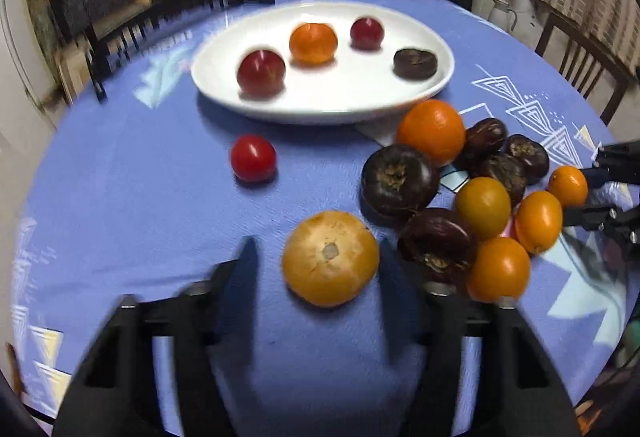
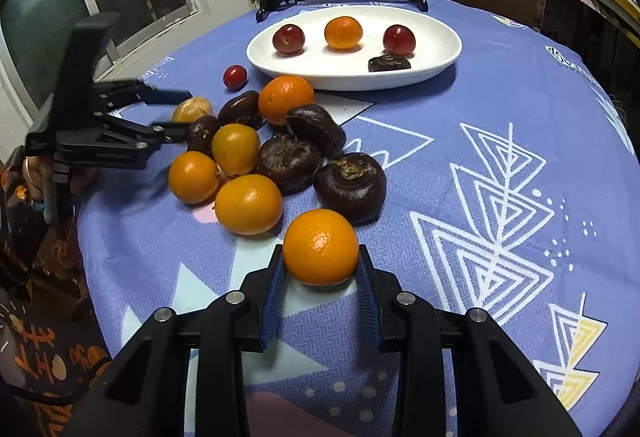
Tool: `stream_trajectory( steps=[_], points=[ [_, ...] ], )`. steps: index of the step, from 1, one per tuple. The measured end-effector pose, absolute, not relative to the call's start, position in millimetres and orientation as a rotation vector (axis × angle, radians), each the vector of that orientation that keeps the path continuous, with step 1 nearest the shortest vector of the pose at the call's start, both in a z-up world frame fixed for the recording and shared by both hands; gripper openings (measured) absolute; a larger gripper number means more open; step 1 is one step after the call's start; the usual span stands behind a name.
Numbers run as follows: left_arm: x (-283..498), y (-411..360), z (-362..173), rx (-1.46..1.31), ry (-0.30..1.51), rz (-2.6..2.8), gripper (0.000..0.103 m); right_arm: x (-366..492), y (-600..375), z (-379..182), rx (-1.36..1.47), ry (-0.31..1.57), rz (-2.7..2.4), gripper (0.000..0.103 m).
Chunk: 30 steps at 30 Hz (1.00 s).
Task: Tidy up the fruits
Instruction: 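Grasp the pale yellow fruit with the left tool while the right tool grasps an orange, then set the pale yellow fruit and the orange on the white plate, opening both tools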
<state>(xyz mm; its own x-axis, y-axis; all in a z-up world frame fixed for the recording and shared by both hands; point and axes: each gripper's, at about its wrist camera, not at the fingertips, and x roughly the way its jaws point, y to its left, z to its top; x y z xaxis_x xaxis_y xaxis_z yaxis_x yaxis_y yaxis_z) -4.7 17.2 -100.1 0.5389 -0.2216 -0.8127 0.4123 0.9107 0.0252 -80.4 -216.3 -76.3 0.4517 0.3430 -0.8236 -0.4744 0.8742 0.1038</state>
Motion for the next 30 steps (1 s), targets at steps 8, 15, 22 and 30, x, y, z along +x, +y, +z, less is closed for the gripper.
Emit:
stream_trajectory(
  steps=[8, 15, 22, 30],
  points=[
    [-20.0, 13.7, -66.5, 0.198, 0.83, -0.381, 0.039, -78.7, -220.2, -59.7, -0.142, 0.931, 0.494, 0.034],
    [-2.3, -9.7, 2.2, 0.234, 0.651, -0.332, 0.039, -47.0, -202.0, 13.3, -0.141, 0.711, 0.508, 0.034],
    [70.7, -35.1, 10.5, 0.259, 0.667, -0.214, 0.039, 22.1, -174.6, 39.1, -0.105, 0.668, 0.515, 0.034],
    [125.1, -34.3, -12.0, 0.274, 0.722, -0.145, 0.039, 85.8, -160.7, 12.1, -0.098, 0.75, 0.498, 0.035]
  ],
)
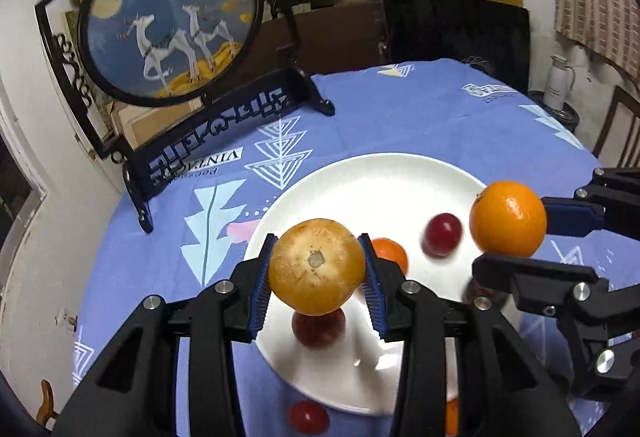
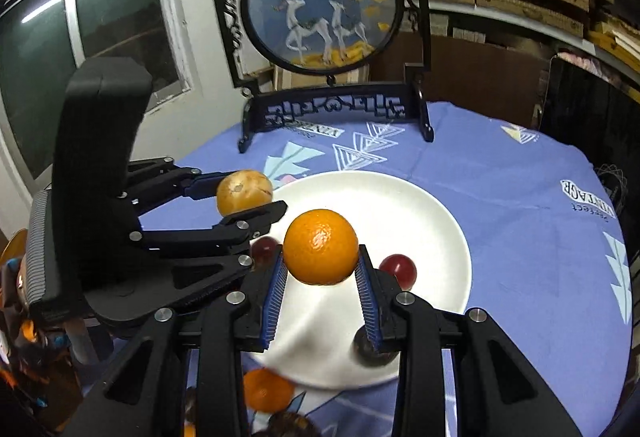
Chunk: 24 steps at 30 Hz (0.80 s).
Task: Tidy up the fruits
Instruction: 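Set the pale yellow fruit and the orange on the white plate, opening both tools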
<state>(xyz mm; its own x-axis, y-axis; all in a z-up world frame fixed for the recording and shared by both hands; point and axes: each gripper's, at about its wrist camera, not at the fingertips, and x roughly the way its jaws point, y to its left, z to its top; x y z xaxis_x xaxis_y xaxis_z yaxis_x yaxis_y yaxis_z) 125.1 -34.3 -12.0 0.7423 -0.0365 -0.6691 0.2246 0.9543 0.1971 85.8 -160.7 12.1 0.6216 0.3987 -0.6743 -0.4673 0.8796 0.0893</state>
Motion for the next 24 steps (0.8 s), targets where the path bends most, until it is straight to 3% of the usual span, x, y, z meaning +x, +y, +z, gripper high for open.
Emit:
stream_trajectory(
  steps=[15, 17, 19, 24],
  points=[
    [161.5, -33.2, -42.5, 0.291, 0.791, -0.115, 0.04, 130.6, -155.2, -16.9, -0.104, 0.849, 0.491, 0.036],
    [163.6, -31.9, -43.9, 0.283, 0.805, -0.109, 0.042, 132.3, -155.4, -16.1, -0.105, 0.849, 0.475, 0.048],
    [164.4, -28.6, -42.5, 0.268, 0.803, -0.103, 0.042, 130.6, -158.8, -10.4, -0.087, 0.824, 0.469, 0.051],
    [154.4, -24.2, -32.8, 0.261, 0.77, -0.09, 0.072, 121.4, -167.4, -0.2, -0.077, 0.805, 0.464, 0.053]
  ],
)
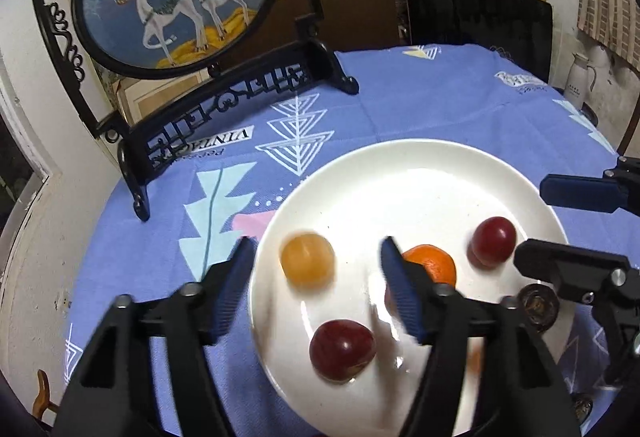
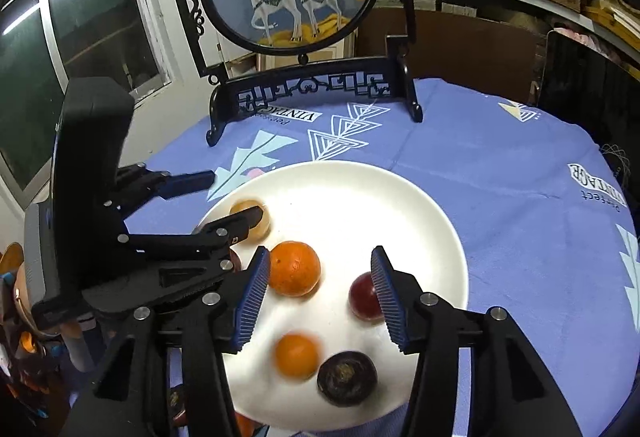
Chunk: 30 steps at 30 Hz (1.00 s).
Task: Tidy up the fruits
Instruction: 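Set the pale yellow fruit and the orange on the white plate, opening both tools, then grasp a yellow kumquat with the left tool while the right tool grasps another kumquat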
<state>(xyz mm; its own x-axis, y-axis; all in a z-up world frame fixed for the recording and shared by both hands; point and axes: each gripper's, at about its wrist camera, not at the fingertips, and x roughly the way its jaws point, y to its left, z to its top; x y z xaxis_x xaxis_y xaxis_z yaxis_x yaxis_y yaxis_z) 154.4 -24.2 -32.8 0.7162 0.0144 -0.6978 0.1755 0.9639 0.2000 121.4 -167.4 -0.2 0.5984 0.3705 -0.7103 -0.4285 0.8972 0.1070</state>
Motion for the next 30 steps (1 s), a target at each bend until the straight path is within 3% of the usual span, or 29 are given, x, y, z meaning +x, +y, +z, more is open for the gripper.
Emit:
stream_trajectory(
  steps=[15, 22, 28, 30],
  points=[
    [64.2, -7.6, -9.1, 0.264, 0.713, -0.133, 0.074, -7.1, -187.0, 9.1, -0.185, 0.789, 0.536, 0.059],
    [-13.8, 11.2, -30.2, 0.253, 0.784, -0.238, 0.076, -87.3, -171.0, -41.4, -0.328, 0.908, 0.663, 0.059],
    [-60.2, 2.2, -51.9, 0.272, 0.86, -0.334, 0.076, -76.8, -165.7, -70.2, -0.248, 0.988, 0.644, 0.058],
    [-70.7, -5.7, -59.4, 0.284, 0.876, -0.362, 0.076, -75.0, -162.9, -72.8, -0.248, 0.977, 0.642, 0.04]
  ],
)
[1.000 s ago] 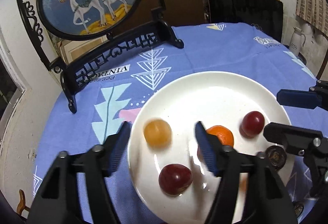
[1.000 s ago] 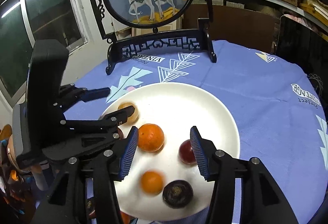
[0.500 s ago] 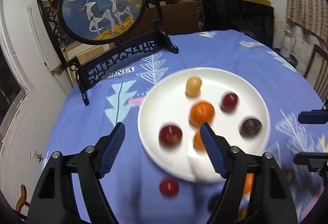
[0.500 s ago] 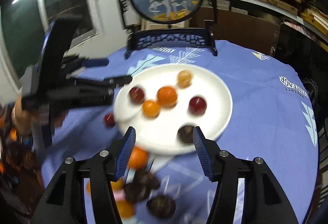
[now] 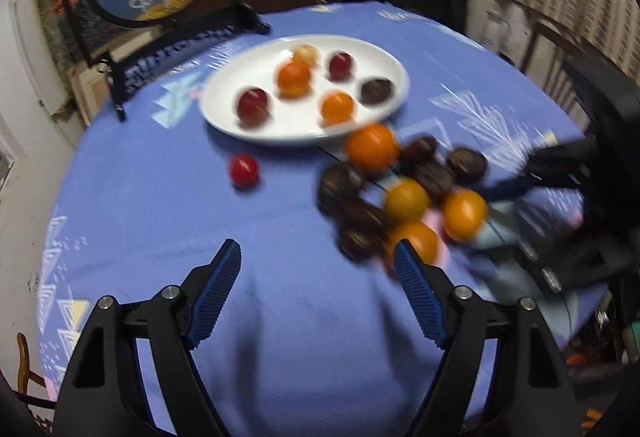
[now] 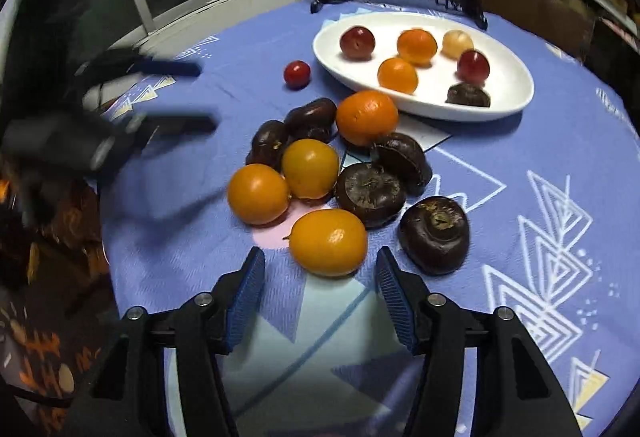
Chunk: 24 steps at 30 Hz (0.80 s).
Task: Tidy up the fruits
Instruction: 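Grasp a yellow kumquat with the left tool while the right tool grasps another kumquat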
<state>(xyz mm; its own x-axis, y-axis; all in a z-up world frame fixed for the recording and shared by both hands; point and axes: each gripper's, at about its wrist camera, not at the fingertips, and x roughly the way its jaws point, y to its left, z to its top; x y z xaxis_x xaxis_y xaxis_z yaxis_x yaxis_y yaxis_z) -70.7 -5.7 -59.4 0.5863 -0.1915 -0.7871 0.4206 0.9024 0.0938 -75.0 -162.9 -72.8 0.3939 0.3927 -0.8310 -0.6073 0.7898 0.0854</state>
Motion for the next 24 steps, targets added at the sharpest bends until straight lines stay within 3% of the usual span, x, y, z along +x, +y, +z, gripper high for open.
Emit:
stream_trajectory(
  steps=[8, 13, 15, 24],
  points=[
    [-75.9, -42.8, -86.4, 0.248, 0.936, -0.437, 0.076, -85.2, -188.7, -60.2, -0.223, 0.926, 0.604, 0.04],
    [-58.5, -54.5, -96.2, 0.201, 0.963, -0.375, 0.053, -85.9, -207.6, -60.3, -0.197, 0.924, 0.568, 0.04],
    [-56.1, -52.6, -96.2, 0.184, 0.976, -0.377, 0.036, -88.1, -210.9, -62.1, -0.192, 0.927, 0.567, 0.04],
    [-72.5, -28.6, -73.4, 0.217, 0.94, -0.366, 0.035, -89.9, -207.7, -54.3, -0.203, 0.902, 0.588, 0.04]
  ],
)
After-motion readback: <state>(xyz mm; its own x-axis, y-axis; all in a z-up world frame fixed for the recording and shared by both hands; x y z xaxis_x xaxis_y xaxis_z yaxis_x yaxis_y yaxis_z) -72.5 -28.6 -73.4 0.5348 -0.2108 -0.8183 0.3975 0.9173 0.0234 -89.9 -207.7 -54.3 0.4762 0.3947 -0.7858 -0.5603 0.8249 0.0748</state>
